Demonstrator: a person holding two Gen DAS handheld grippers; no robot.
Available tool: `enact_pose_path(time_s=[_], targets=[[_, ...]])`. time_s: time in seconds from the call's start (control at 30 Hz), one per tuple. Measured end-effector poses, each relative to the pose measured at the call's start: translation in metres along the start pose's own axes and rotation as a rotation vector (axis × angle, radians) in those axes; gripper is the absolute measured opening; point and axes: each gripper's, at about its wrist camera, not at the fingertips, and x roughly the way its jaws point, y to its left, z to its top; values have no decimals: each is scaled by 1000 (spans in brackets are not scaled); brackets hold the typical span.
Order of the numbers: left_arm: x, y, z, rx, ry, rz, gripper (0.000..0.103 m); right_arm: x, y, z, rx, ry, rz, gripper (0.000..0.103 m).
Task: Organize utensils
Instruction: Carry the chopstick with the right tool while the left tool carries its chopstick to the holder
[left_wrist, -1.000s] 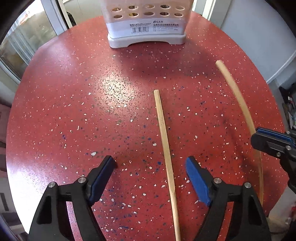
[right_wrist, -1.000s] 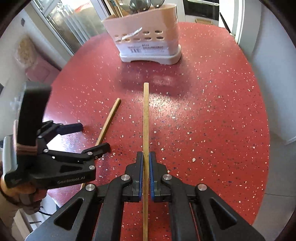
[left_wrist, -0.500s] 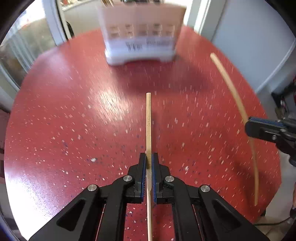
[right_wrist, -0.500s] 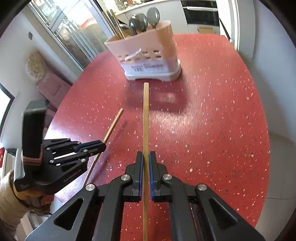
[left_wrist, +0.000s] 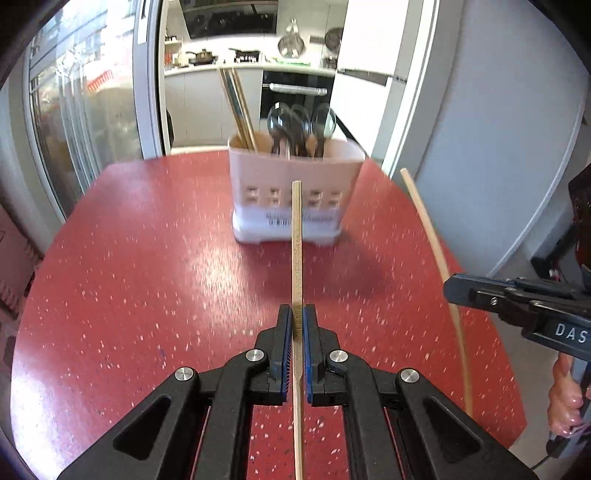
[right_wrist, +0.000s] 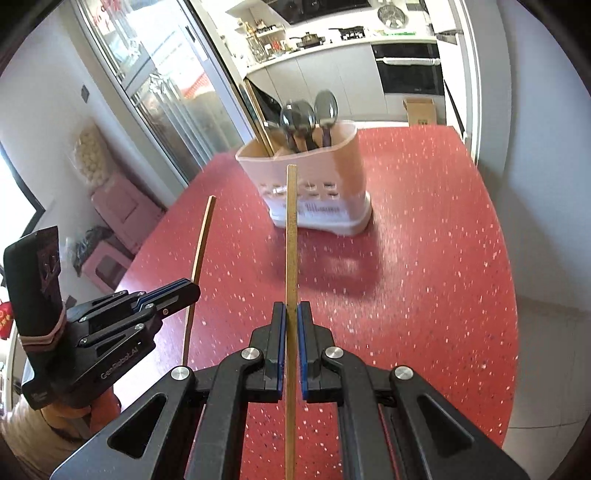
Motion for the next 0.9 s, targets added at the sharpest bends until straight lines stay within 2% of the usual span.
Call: enact_pose_path(time_s=[0.23, 0.57, 0.7, 0.9], targets=[[-19, 10, 23, -39, -87, -15, 34, -6, 8, 22, -14, -65, 12, 6], [-23, 33, 65, -101, -194, -9, 34, -1, 13, 57, -38, -128, 19, 6], [-21, 44, 89, -135, -233, -13, 34, 1, 14, 81, -44, -164, 18, 6], [-14, 52, 133, -125, -306, 9, 34, 4, 16, 120, -71, -244, 21, 6]])
